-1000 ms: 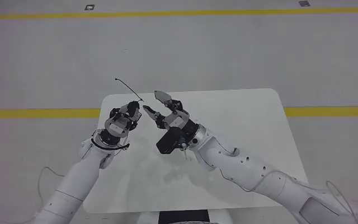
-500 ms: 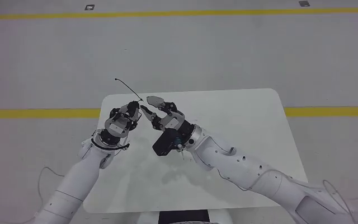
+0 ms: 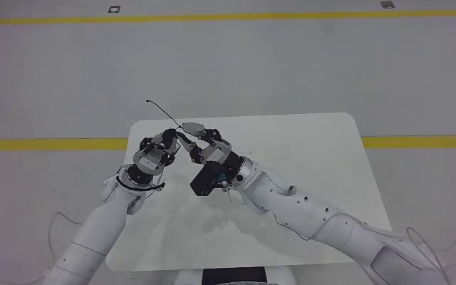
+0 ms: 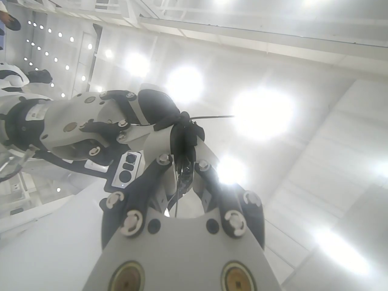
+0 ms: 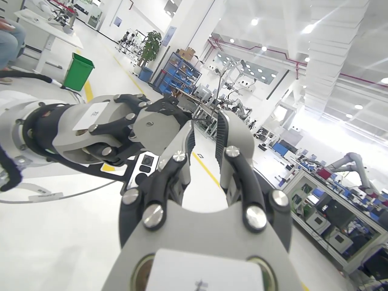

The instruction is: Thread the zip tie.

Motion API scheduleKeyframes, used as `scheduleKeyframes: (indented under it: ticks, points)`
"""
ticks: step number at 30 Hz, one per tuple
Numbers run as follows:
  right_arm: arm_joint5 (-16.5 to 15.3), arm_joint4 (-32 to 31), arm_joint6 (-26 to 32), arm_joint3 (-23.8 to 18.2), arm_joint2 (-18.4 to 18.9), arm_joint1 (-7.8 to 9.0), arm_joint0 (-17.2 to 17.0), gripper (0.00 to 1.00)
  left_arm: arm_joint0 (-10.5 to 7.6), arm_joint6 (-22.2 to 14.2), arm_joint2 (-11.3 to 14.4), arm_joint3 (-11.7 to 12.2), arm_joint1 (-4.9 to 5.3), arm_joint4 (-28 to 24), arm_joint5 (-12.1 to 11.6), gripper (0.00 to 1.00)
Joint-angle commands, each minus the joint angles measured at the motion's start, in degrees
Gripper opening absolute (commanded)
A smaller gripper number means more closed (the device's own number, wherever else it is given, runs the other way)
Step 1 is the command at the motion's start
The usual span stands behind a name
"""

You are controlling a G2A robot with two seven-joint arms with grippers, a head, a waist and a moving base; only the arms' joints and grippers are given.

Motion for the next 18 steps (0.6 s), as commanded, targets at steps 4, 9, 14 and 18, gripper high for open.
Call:
scheduleKeyframes:
  ticks: [4, 9, 14, 18]
  points:
    - [0.3, 0.0, -0.1, 0.4, -0.1, -0.26, 0.2, 0.14, 0.00, 0.0, 0.0, 0.0, 0.00, 0.0, 0.0, 0.00]
    - [0.6, 0.0, 0.0, 0.6, -0.2, -0.34, 0.3, 0.15, 0.00, 0.0, 0.0, 0.0, 0.00, 0.0, 0.0, 0.00]
    - [1.1, 0.0, -0.2, 0.7, -0.1, -0.25, 0.1, 0.17, 0.00, 0.0, 0.0, 0.0, 0.00, 0.0, 0.0, 0.00]
    - [1.5, 0.0, -0.4, 0.6, -0.1, -0.08, 0.0, 0.15, 0.00, 0.0, 0.0, 0.0, 0.00, 0.0, 0.0, 0.00]
